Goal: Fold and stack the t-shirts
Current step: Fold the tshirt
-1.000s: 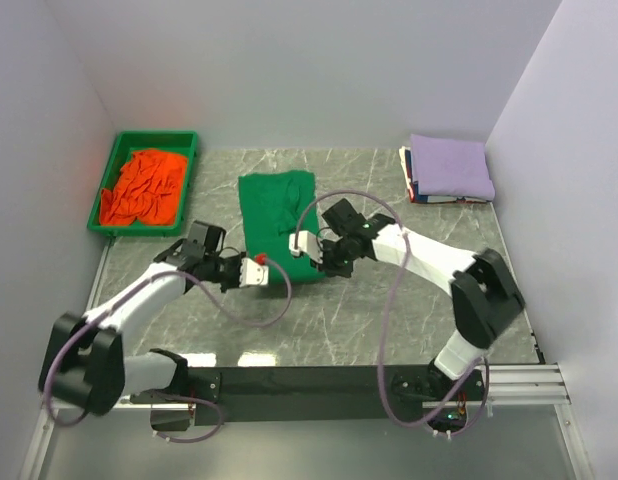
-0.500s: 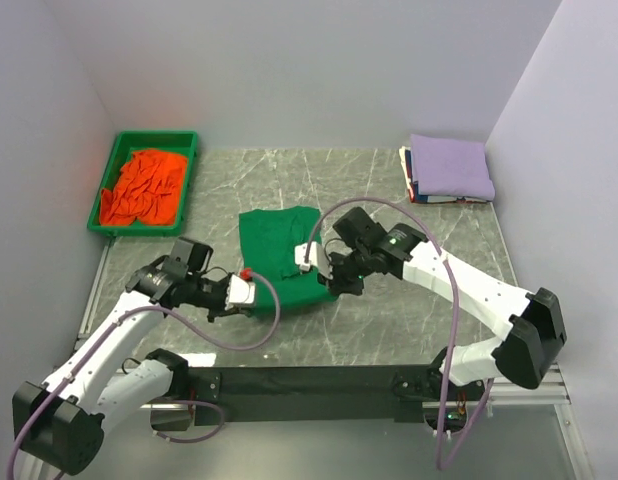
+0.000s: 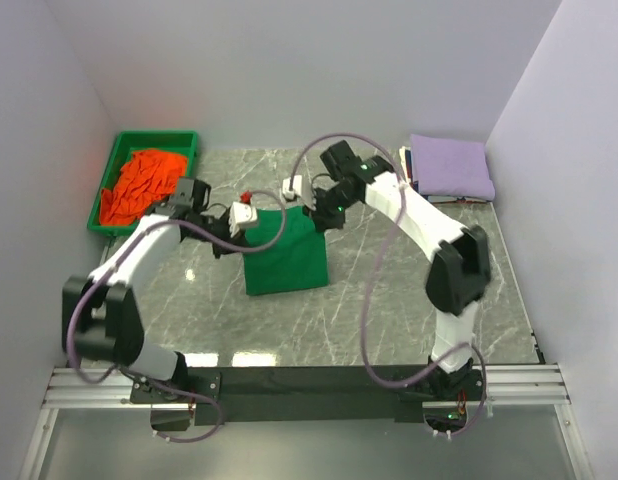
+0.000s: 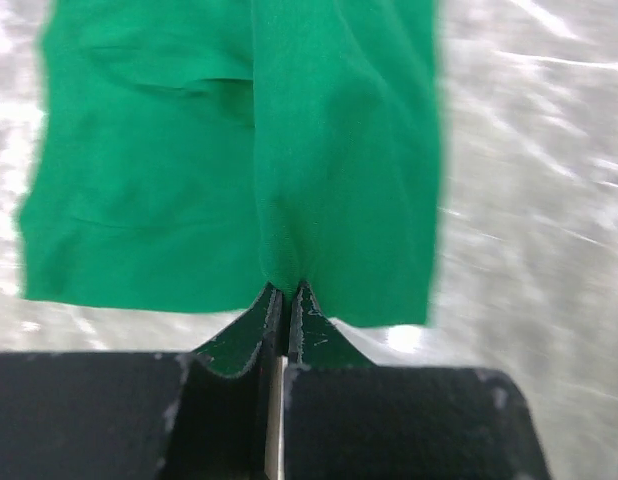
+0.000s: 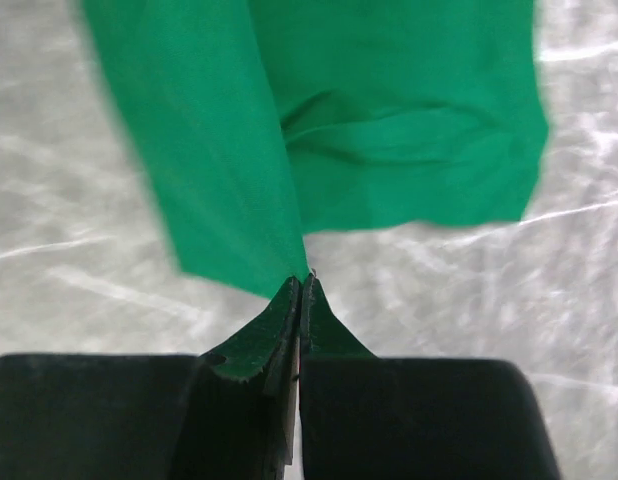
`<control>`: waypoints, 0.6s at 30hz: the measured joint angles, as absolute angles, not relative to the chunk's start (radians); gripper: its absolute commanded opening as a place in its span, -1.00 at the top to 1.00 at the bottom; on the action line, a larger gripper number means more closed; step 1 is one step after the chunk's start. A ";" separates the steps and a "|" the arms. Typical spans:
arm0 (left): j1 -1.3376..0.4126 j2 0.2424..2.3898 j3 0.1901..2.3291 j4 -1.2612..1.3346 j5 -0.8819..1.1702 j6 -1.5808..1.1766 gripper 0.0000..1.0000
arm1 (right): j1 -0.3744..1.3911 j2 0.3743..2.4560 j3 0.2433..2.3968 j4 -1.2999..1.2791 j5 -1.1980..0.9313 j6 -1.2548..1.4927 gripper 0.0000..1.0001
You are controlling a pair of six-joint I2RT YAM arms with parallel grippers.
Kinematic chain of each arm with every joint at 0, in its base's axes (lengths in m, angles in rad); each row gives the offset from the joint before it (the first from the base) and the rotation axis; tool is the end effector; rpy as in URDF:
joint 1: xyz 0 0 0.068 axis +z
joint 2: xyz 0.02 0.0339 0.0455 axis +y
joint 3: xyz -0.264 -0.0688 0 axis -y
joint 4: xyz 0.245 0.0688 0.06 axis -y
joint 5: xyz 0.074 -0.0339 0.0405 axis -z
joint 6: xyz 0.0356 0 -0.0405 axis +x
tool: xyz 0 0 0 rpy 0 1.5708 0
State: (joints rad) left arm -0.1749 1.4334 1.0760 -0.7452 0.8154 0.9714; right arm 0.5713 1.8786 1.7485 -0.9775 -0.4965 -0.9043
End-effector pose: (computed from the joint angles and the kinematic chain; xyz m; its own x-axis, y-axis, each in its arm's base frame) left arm 0.2700 -0.0740 0.2577 -0.1301 0.5978 -0.7910 0.9754 0.2204 0.0061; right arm 0.3254 0.2293 0.2986 0.0492 -0.7900 -0.6112 -0.9961 0.0059 -0.0877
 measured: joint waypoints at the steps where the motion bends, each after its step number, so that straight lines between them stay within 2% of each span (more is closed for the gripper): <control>1: -0.171 1.490 1.114 -0.721 0.808 0.961 0.98 | 0.559 1.937 1.807 -0.985 -0.498 -0.912 1.00; 9: -0.140 1.885 1.362 -0.597 0.736 0.846 0.89 | 0.500 2.329 2.190 -1.048 -0.488 -0.921 1.00; 13: -0.127 2.010 1.399 -0.596 0.708 0.805 0.85 | 0.496 2.391 2.197 -1.065 -0.472 -0.909 1.00; 18: -0.126 2.040 1.420 -0.625 0.710 0.773 0.82 | 0.505 2.395 2.168 -1.068 -0.463 -0.882 1.00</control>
State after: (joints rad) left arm -0.1257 2.0396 1.4197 -0.6247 0.7097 0.7731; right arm 0.5045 2.3947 2.1685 -1.0676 -0.4633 -0.8822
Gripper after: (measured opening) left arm 0.091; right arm 0.009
